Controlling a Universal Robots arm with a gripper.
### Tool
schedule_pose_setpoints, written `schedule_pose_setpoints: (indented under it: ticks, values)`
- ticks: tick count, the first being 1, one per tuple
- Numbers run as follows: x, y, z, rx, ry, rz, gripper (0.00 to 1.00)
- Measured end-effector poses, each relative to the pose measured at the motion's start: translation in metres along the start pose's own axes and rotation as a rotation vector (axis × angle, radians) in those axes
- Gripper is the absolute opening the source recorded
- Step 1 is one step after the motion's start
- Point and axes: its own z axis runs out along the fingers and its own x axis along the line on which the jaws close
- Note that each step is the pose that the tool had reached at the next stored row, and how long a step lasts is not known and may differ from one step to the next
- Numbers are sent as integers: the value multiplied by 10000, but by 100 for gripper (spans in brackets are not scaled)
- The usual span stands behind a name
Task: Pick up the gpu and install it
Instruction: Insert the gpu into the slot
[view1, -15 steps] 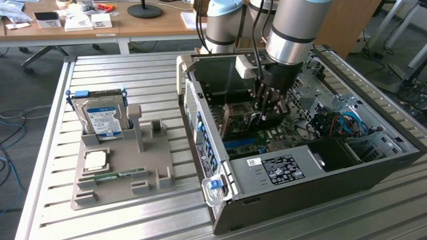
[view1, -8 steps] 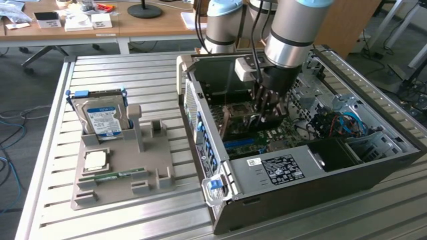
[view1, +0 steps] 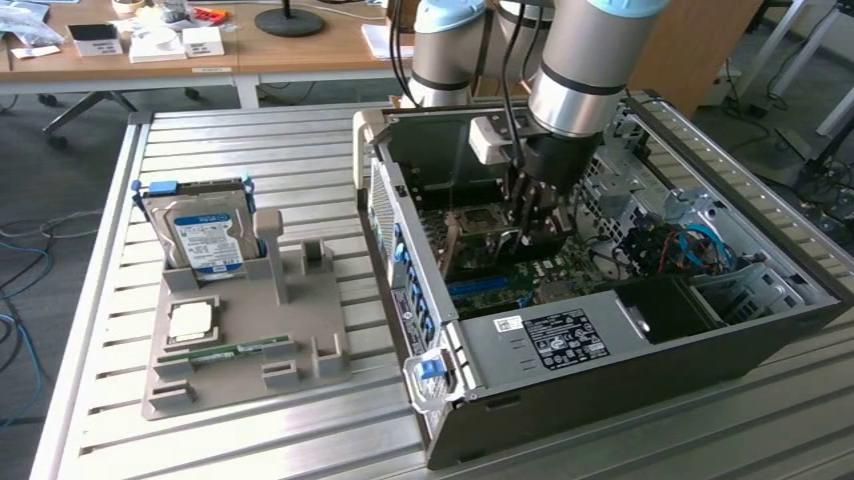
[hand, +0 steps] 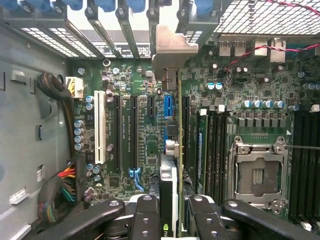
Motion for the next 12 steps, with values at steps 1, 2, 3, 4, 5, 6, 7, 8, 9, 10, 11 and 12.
schedule_pose_setpoints:
  ticks: [1,2,3,4,5,6,7,8,9,10,11,12]
  values:
    - [0,0,10,-1,1,0,27]
    - [1,1,21,-1,3,0,27]
    - [1,2,35,-2,3,0,27]
    - [1,3,48,-2,3,0,27]
    - [1,4,61,-1,3,0,27]
    - [2,5,73,-2,3,0,27]
    - [2,6,82,-1,3,0,27]
    - [2,6,83,-2,4,0,27]
    - [2,6,83,-3,5,0,27]
    - [2,6,83,-2,5,0,27]
    - [2,8,83,-2,5,1,27]
    - [2,16,84,-1,3,4,27]
